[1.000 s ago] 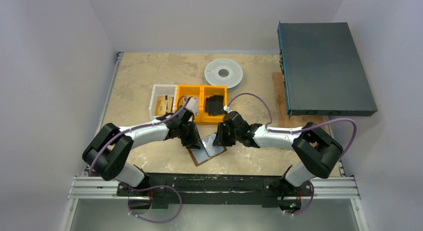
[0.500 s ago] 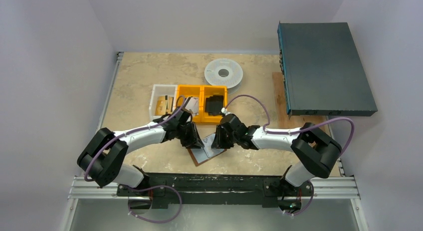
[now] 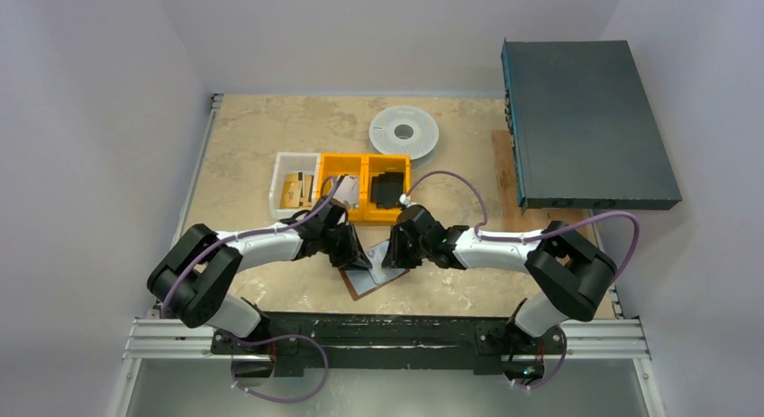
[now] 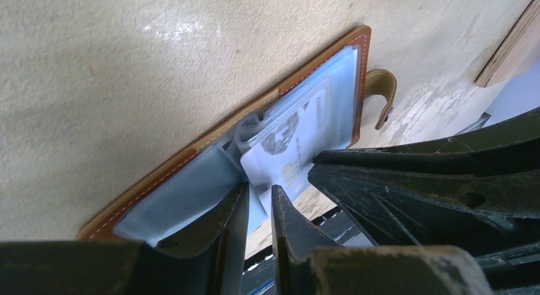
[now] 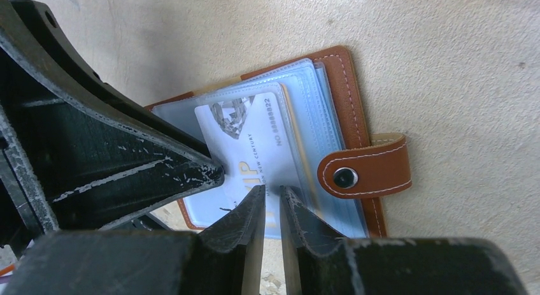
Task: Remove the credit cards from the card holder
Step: Remove the credit card from the card holder.
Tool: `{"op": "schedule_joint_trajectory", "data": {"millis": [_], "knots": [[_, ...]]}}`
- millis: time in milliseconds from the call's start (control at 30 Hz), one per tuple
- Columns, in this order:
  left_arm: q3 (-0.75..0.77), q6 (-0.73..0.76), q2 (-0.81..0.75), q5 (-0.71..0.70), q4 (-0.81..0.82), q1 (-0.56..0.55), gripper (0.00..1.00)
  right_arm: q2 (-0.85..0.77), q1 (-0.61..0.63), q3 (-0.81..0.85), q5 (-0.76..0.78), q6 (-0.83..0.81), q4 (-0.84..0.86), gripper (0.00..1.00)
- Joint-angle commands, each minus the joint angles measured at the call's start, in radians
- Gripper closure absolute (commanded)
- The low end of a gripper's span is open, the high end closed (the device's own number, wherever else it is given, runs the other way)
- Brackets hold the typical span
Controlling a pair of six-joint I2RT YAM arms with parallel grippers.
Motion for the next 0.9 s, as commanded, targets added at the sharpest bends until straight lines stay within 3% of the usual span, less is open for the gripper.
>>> {"op": "schedule_joint_trajectory", "data": {"millis": [0,333,867], "knots": [[-0.015,-0.02,0.025,0.017,0.079,-0.007,0.83,0.013,0.005,0.023,0.034,0.001,-0.061,0.84],[-0.029,-0.032,0.0,0.014,0.085,-0.006,1.0,0.021,0.003,0.02,0.038,0.007,-0.067,0.84],[0.008,0.039,-0.083,-0.04,-0.108,-0.004,1.0,0.015,0.0,0.025,0.072,0.008,-0.097,0.84]]}}
